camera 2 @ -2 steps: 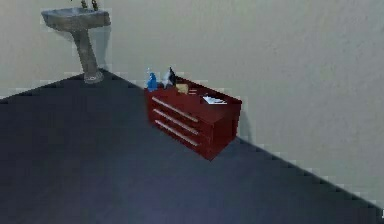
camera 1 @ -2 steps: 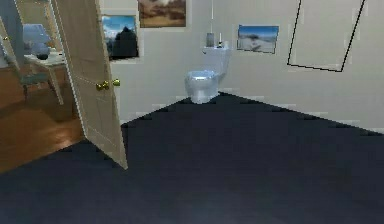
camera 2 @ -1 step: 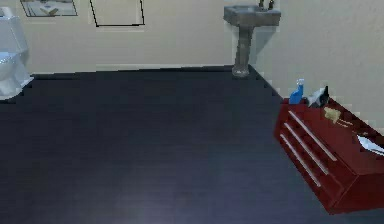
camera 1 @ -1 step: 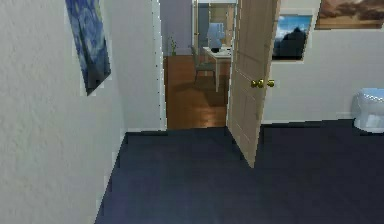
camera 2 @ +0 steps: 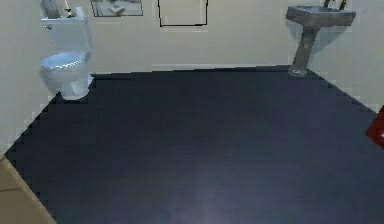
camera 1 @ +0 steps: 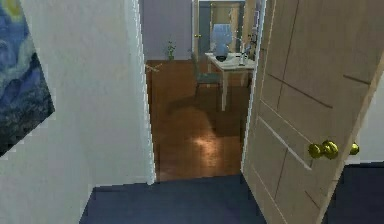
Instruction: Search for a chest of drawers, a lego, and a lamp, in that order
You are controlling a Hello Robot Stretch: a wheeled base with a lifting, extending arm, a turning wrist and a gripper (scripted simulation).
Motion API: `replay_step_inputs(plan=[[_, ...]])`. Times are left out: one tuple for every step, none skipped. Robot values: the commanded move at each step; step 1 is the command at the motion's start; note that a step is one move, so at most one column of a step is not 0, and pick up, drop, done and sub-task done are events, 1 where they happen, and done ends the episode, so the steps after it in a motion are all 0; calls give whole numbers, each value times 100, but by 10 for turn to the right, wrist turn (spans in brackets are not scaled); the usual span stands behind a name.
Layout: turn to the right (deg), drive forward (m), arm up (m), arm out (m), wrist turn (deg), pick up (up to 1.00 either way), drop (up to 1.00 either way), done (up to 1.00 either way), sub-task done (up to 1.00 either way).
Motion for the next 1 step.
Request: replay_step_inputs(plan=[[-30,0,0,0,0,0,0,0,0]])
